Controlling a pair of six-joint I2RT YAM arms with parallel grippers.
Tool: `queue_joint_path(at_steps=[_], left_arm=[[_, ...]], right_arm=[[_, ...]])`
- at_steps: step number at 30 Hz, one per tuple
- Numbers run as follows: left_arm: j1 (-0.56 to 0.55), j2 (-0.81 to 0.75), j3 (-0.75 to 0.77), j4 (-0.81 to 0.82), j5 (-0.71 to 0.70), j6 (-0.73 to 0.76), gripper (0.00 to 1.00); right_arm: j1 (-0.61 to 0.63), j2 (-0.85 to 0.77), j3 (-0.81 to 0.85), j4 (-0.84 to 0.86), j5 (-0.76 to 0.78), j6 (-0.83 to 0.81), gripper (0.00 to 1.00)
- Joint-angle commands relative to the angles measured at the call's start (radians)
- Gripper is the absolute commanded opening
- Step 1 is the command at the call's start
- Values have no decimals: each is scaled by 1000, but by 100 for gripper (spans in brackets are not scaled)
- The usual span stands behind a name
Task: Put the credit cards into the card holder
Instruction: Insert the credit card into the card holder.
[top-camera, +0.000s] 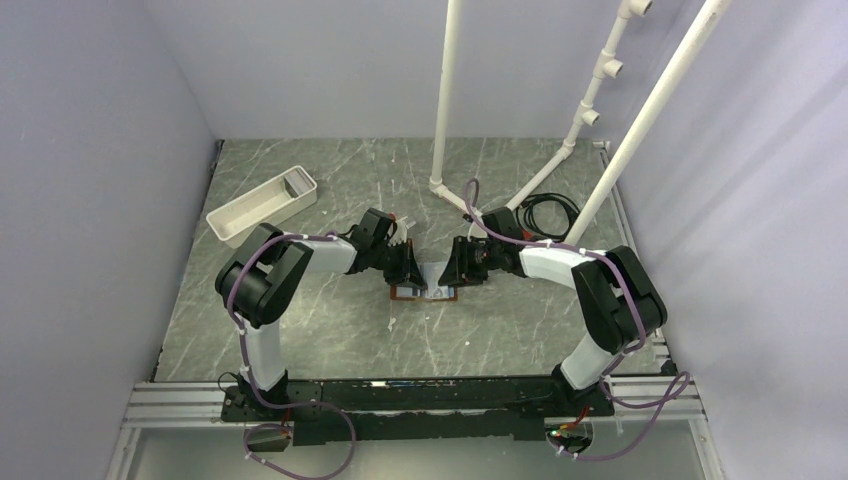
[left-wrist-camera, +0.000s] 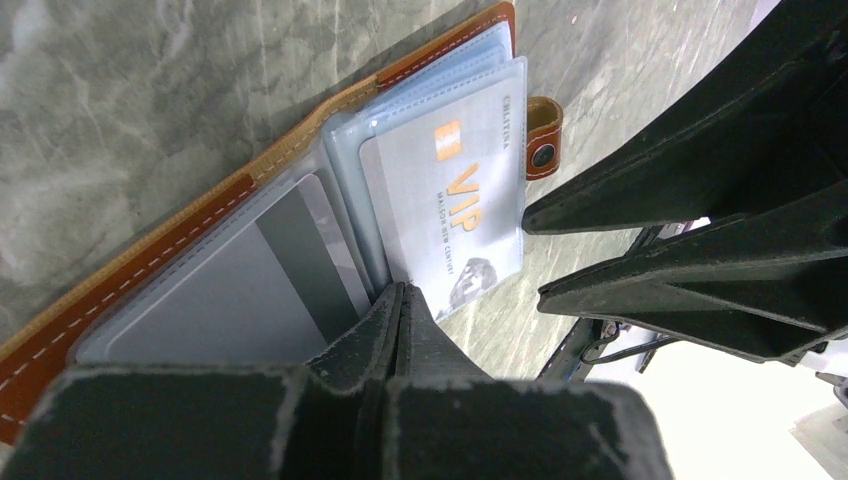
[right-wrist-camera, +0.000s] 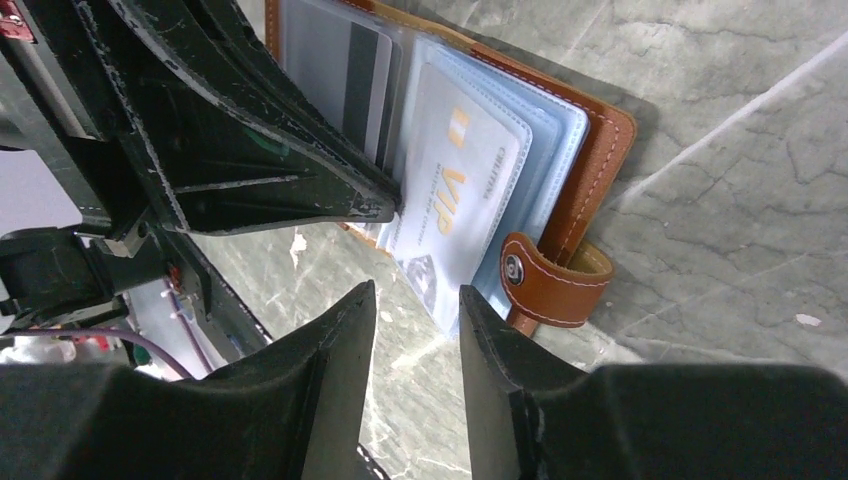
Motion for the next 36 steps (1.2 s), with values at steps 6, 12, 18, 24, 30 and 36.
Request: queue_joint_path(at_steps=[6, 12, 18, 24, 30, 36], left_arm=[[2, 13, -23, -28, -48, 36, 0], [2, 13, -26, -23, -44, 34, 0], [3, 10, -39, -5, -43, 26, 0], [2, 1, -52, 15, -37, 17, 0], [2, -24, -41, -16, -55, 38, 0], [4, -6, -51, 1, -43, 35, 0]], right_arm=[[5, -2, -12, 77, -43, 26, 40], [5, 19, -32, 174, -135, 92, 41], [4, 23, -79, 348, -243, 211, 41], [4, 41, -124, 523, -296, 341, 41], [-3, -44, -74, 168, -65, 164, 41], [-27, -82, -107, 103, -24, 117, 45]])
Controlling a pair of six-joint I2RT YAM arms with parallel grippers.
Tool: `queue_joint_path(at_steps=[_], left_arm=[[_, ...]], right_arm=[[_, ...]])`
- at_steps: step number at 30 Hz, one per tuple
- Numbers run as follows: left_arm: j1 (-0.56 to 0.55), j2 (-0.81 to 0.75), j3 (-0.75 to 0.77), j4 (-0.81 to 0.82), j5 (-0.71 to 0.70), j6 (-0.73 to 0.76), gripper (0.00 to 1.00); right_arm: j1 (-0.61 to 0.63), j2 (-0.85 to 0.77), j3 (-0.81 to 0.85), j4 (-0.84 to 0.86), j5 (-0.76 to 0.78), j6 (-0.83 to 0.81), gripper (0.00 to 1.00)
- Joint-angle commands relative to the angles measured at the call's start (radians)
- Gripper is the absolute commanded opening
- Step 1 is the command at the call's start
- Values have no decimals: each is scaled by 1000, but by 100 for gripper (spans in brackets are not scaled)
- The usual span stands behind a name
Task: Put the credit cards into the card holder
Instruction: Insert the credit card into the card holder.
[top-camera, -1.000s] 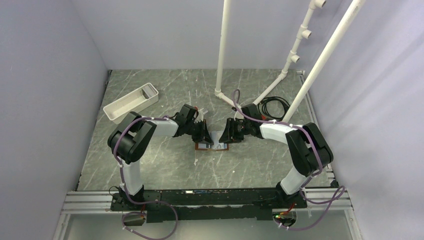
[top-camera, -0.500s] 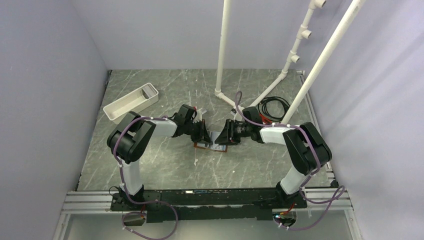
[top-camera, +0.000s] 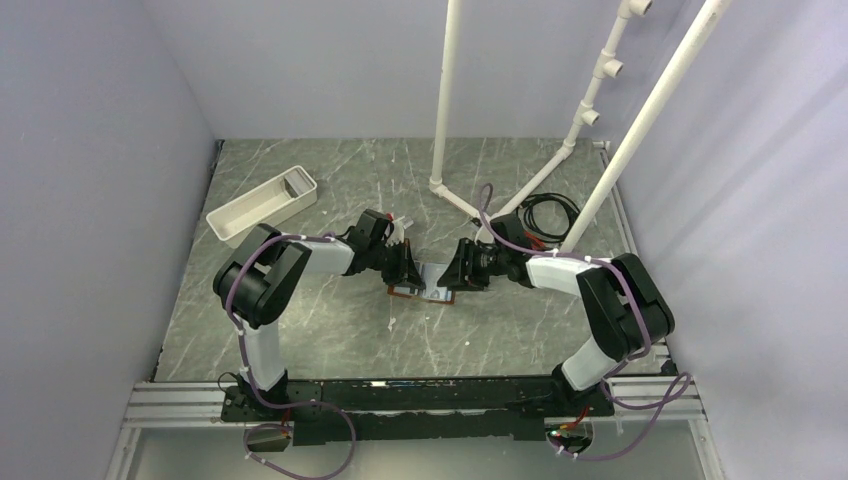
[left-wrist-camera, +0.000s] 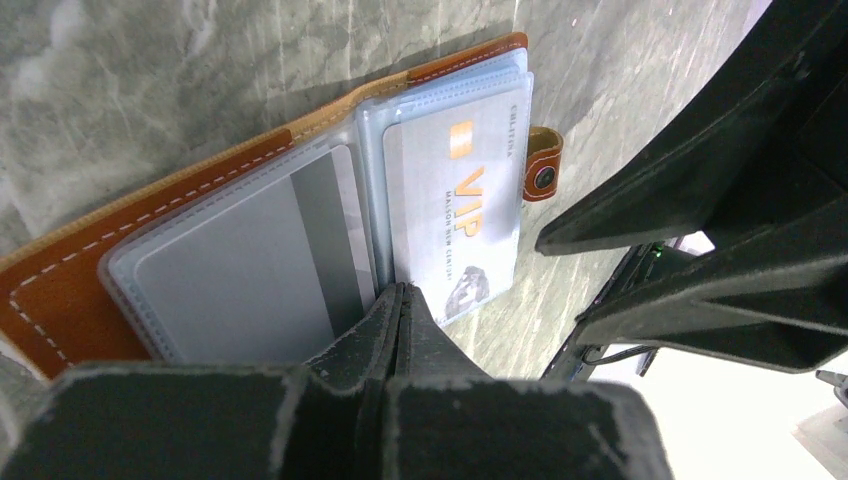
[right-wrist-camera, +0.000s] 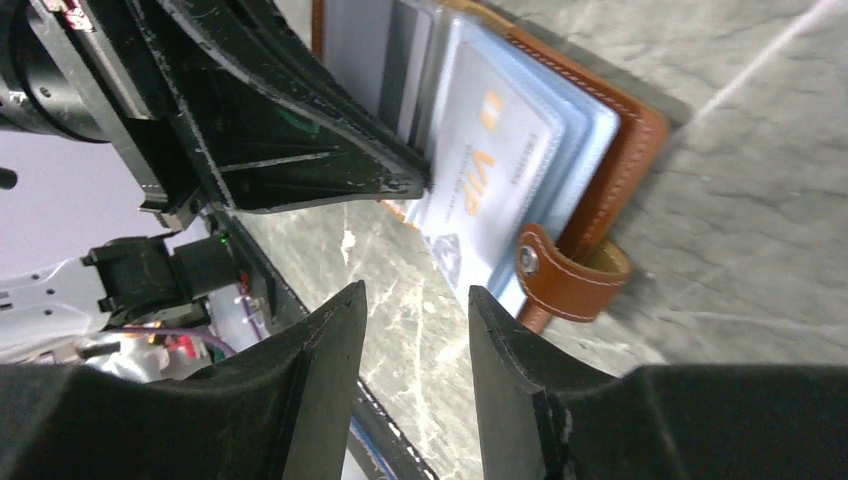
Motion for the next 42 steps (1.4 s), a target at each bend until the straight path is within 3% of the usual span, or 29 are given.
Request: queue_joint_path(at_steps=[1, 8, 20, 38, 42], left_arm=[[-8, 4, -24, -34, -47, 34, 0], [-7, 2, -15, -40, -46, 35, 0], [-8, 1, -18, -43, -43, 37, 0], [-9, -25, -13, -44, -27, 28, 0], [7, -93, -12, -63, -24, 16, 23]], right_arm=[[-11, -39, -3, -50, 50, -55, 45], [-11, 13, -3, 14, 6, -29, 35], [-11, 24, -2, 6, 21, -42, 38], [-7, 68, 18, 127, -81, 38, 36], [-2, 50, 29, 119, -76, 35, 36]])
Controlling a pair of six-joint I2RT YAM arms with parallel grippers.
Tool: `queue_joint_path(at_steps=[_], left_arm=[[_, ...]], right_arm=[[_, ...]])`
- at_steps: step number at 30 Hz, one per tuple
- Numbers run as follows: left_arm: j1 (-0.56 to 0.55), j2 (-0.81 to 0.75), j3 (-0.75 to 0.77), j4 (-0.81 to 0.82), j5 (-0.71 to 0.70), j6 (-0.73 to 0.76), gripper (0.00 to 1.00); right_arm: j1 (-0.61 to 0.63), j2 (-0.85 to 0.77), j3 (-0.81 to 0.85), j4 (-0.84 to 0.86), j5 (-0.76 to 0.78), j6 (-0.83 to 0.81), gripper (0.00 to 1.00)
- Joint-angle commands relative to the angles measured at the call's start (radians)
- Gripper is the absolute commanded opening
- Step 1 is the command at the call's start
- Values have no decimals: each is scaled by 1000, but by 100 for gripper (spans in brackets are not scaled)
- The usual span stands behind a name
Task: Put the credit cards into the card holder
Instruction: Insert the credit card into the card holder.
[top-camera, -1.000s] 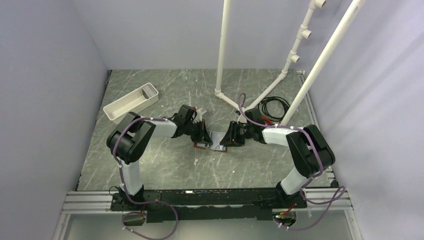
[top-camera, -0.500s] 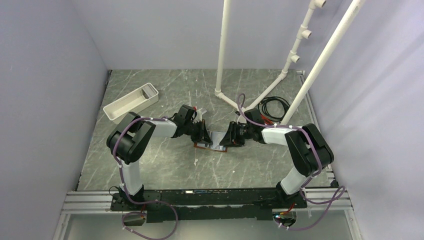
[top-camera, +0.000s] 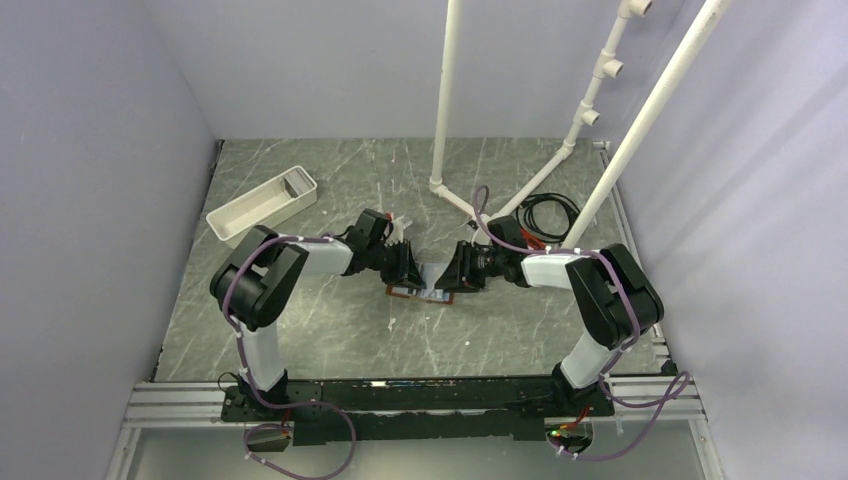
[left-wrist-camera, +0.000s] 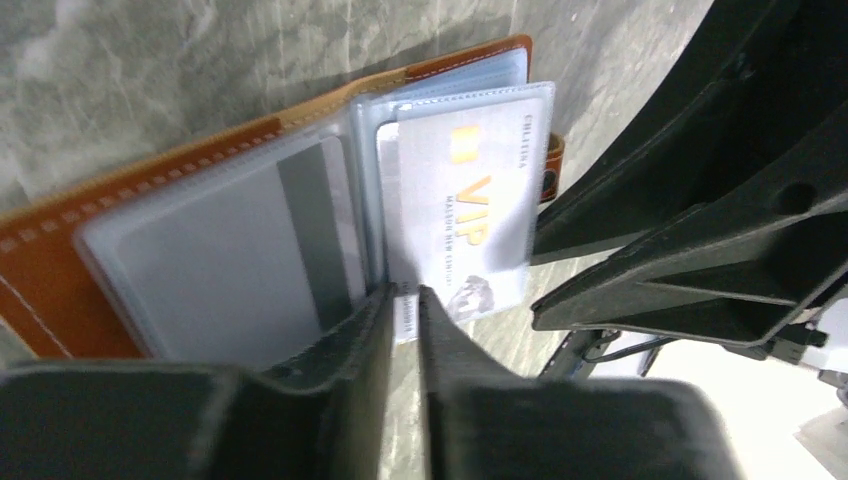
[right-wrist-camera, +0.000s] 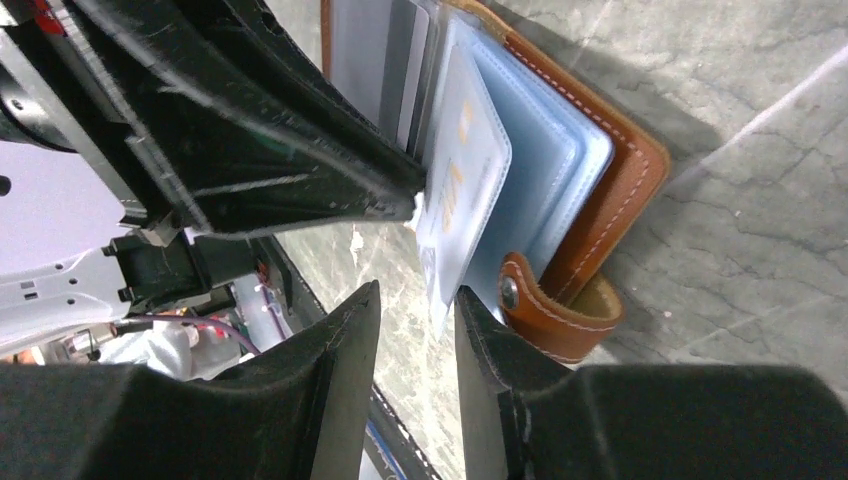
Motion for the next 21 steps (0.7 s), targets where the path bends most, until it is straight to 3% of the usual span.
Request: queue_joint_path(at_steps=[1, 7, 10, 13, 16, 17, 18, 21], left_arm=[[18, -102, -14, -51, -16, 12, 28], [173, -307, -67, -101, 104, -33, 40], [272, -456, -45, -287, 136, 19, 44], [383, -561, 19, -473, 108, 106, 49], [525, -609, 67, -546, 80, 155, 55], [558, -611, 88, -556, 72, 165, 58], [595, -609, 107, -562, 42, 174, 74], [649, -577, 173, -544, -116, 179, 79]], right_arm=[[13, -19, 39, 52, -24, 9, 36], [71, 51, 126, 52, -19, 14, 38], [105, 95, 198, 55, -10, 30, 42], [151, 185, 302, 59, 17, 29, 51], [178, 284, 456, -50, -40, -28, 51], [171, 260, 454, -58, -19, -39, 52], [164, 228, 438, -68, 10, -62, 54], [152, 141, 436, -215, 107, -174, 58]])
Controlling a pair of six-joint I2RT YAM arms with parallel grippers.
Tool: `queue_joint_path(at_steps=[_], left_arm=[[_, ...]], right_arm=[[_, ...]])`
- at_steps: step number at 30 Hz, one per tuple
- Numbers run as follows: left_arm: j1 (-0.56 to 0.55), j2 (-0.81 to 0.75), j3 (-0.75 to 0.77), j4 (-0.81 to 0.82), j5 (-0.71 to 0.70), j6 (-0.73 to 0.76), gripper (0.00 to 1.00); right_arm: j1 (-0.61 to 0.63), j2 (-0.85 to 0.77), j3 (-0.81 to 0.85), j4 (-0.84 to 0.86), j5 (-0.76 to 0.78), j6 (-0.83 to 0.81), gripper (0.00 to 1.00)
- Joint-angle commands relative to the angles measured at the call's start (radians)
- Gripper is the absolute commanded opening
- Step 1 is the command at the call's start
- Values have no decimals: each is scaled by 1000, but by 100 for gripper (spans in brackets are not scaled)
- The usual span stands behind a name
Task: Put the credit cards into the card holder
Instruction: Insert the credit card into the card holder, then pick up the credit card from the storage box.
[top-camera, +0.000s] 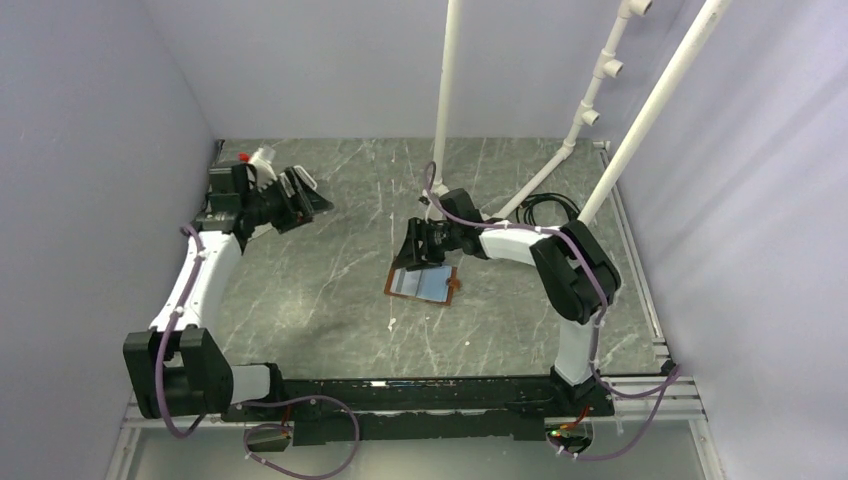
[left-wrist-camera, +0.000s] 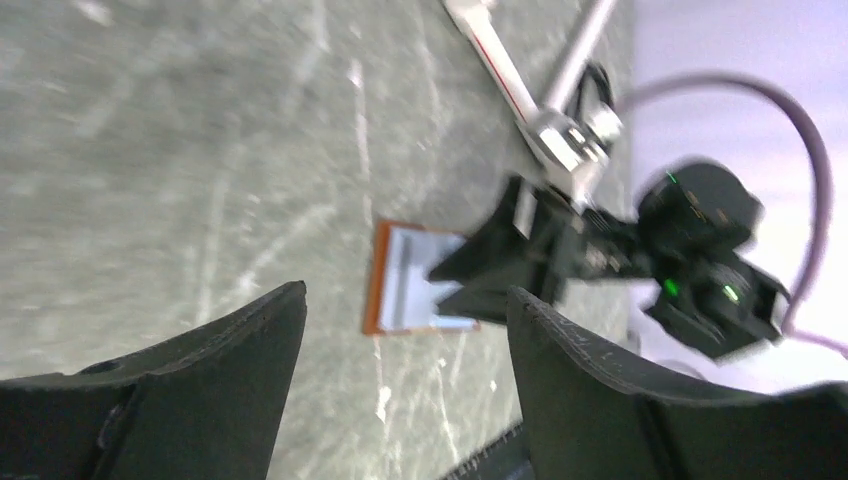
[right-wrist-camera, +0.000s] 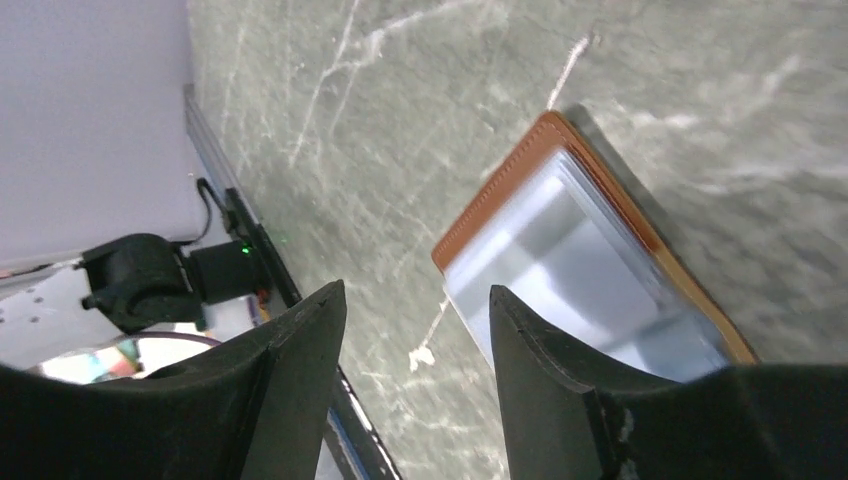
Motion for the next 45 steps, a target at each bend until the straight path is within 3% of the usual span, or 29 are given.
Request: queue_joint_path(at_steps=[1, 8, 18, 26, 33, 45], left_arm=[[76, 47, 98, -42, -202, 40, 79], [149, 371, 325, 44, -387, 31, 89], [157, 764, 606, 95, -398, -35, 90], [158, 851, 560, 268, -320, -102, 88], [161, 866, 538, 348, -244, -146, 73], [171, 854, 535, 333, -213, -136, 38]], right_arm=[[-30, -151, 14, -217, 119, -172, 58], [-65, -315, -110, -275, 210, -254, 65], [-135, -345, -199, -253, 172, -273, 65], [-163, -352, -214, -244, 154, -275, 65], [-167, -350, -221, -241, 152, -273, 65], [-166, -334, -222, -228, 137, -265, 64]])
